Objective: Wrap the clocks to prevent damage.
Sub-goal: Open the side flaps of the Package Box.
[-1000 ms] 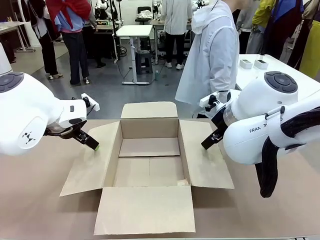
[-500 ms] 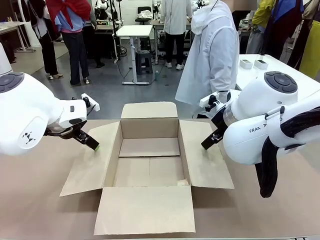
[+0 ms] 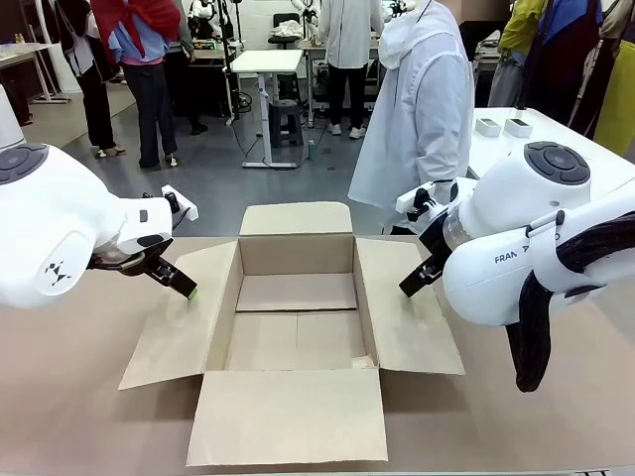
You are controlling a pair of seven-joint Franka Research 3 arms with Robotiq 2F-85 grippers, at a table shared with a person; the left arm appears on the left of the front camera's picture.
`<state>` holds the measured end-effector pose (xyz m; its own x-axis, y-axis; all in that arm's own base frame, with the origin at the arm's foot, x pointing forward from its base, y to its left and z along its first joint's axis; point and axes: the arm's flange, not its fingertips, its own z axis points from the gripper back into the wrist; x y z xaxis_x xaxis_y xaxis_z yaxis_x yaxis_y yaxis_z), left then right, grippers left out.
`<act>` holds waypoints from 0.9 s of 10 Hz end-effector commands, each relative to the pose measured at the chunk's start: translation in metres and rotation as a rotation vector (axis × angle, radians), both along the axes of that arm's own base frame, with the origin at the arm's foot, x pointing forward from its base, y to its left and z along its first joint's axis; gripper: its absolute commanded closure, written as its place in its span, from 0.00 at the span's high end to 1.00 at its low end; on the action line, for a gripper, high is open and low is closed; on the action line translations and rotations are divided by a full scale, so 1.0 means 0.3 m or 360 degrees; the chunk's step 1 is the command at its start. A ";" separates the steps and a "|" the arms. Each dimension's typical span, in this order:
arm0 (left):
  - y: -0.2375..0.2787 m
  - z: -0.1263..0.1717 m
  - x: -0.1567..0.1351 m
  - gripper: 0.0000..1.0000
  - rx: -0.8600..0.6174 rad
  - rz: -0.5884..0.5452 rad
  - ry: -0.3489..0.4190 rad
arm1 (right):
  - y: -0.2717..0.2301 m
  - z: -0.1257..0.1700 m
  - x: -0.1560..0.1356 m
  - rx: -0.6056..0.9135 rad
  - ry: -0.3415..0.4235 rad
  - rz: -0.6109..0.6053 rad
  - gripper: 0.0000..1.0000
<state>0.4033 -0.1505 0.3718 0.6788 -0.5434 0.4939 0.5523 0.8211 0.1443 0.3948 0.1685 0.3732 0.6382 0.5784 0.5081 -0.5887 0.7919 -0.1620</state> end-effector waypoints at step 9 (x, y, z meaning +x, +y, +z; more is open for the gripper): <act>-0.015 0.773 -0.063 1.00 0.0099 -0.0308 -0.0137 | -0.061 0.781 -0.109 -0.0088 -0.0064 0.0077 1.00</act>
